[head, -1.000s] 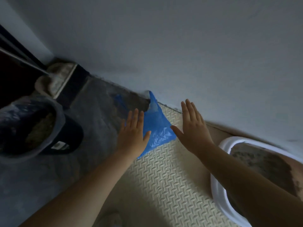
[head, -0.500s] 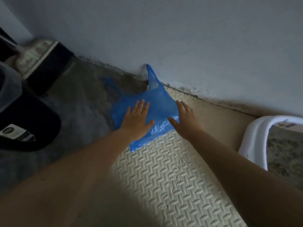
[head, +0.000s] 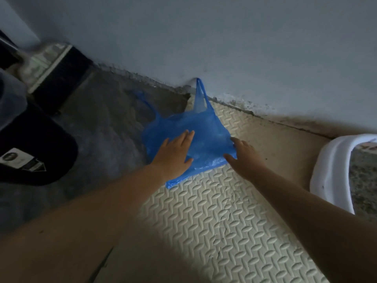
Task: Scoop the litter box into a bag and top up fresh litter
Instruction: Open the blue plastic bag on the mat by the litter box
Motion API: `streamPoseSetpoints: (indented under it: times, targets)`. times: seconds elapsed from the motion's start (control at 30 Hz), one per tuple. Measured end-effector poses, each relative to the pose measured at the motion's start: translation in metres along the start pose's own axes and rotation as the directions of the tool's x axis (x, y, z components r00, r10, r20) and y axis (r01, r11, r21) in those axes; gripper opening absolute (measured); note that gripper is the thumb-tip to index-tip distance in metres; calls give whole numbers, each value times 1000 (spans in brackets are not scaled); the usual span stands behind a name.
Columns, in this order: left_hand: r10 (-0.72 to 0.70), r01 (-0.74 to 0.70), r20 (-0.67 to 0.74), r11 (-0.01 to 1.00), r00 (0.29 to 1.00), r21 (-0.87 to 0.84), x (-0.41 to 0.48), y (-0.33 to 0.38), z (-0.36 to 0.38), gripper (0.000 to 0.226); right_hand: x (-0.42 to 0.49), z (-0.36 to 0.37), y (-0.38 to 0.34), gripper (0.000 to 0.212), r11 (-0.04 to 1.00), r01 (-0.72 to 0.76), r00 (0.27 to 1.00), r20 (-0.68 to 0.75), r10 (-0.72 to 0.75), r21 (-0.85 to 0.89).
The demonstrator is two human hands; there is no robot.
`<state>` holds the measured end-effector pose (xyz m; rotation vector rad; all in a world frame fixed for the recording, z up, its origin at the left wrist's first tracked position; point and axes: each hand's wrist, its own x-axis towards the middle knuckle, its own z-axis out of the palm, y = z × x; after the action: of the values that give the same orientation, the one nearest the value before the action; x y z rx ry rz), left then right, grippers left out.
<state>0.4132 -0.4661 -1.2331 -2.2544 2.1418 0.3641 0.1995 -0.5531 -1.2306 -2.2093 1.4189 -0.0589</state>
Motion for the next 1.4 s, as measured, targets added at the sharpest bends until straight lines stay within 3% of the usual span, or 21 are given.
streamPoseSetpoints:
  times: [0.17,0.37,0.43,0.5,0.63,0.77,0.93,1.07,1.17,1.3,1.4]
  targets:
    - [-18,22,-59,997,998,74,0,-16,-8,73,-3,5,-5,43,997,69,996,56,-71,31]
    - [17,-17,-31,1000,999,-16,-7,-21,-9,69,-24,6,-15,31,952,305,902,328,-280,-28]
    - [63,-63,-10,998,998,-1,-8,-22,-8,65,-27,8,-16,26,934,356,885,328,-330,-18]
    - [83,-83,6,996,997,20,-9,-23,-8,54,-23,4,-17,25,925,379,902,215,-373,14]
    - [112,-111,-23,993,993,34,-11,-23,-9,36,-6,-4,-18,51,940,336,941,-20,-338,-65]
    - [165,-163,-28,985,986,51,-14,-21,-8,23,4,-1,-25,80,951,268,963,68,-261,-155]
    - [276,-275,-164,961,947,27,-19,-27,-10,10,9,1,-30,84,927,265,964,109,-244,-266]
    - [277,-283,-211,959,937,1,-23,-37,-12,15,6,0,-27,51,898,265,964,80,-254,-352]
    - [196,-201,-192,980,962,-6,-25,-42,-17,24,-1,-8,-31,26,889,336,942,131,-310,-312]
    - [73,-108,-235,984,969,-141,-21,-34,-29,50,-24,-3,-40,20,873,445,895,79,-439,-197]
    - [194,-227,-221,964,956,-138,-11,-23,-37,62,-41,3,-42,20,794,575,816,62,-575,-200]
